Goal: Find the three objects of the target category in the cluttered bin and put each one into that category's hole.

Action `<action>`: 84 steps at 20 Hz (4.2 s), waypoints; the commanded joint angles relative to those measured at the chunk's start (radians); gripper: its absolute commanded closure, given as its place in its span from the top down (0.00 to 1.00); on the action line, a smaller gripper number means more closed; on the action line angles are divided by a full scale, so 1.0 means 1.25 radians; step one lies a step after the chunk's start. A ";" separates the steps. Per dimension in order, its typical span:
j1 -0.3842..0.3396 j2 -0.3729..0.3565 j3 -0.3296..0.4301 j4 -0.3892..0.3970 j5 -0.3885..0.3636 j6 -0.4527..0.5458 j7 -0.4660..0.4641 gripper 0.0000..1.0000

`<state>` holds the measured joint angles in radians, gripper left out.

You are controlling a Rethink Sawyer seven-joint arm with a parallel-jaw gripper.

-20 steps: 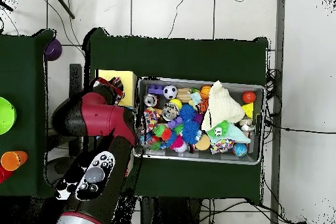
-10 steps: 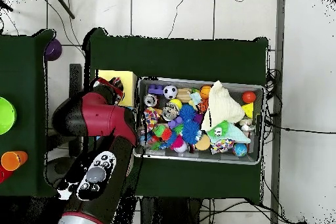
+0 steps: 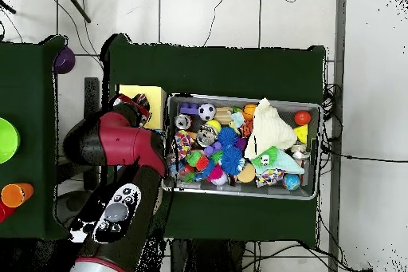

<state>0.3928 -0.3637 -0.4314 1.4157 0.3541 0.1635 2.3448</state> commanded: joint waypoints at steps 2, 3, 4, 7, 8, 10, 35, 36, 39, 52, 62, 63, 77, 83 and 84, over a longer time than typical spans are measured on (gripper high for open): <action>-0.047 0.129 0.126 0.064 -0.005 -0.015 0.107 0.00; -0.049 0.130 0.128 0.064 -0.005 -0.016 0.107 0.00; -0.051 0.130 0.130 0.065 -0.005 -0.019 0.107 0.00; -0.058 0.127 0.139 0.072 -0.008 -0.026 0.105 0.00; -0.058 0.127 0.139 0.074 -0.008 -0.026 0.105 0.00; -0.060 0.126 0.140 0.079 -0.010 -0.031 0.106 0.00; -0.022 0.068 0.077 0.091 -0.023 0.061 0.085 0.00; -0.024 0.061 0.080 0.094 -0.027 0.051 0.081 0.00; -0.037 0.015 0.109 0.127 -0.053 0.008 0.060 0.00; -0.089 -0.024 0.149 0.116 -0.138 0.003 0.014 0.00; -0.104 -0.010 0.186 0.118 -0.152 0.010 0.037 0.00; -0.107 -0.006 0.192 0.118 -0.154 0.003 0.039 0.00; -0.128 -0.019 0.224 0.126 -0.179 0.032 0.019 1.00; -0.109 -0.028 0.202 0.135 -0.186 -0.031 0.047 1.00; -0.109 -0.028 0.201 0.135 -0.187 -0.036 0.048 1.00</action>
<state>0.2775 -0.4256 -0.2586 1.4823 0.1938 0.1408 2.3450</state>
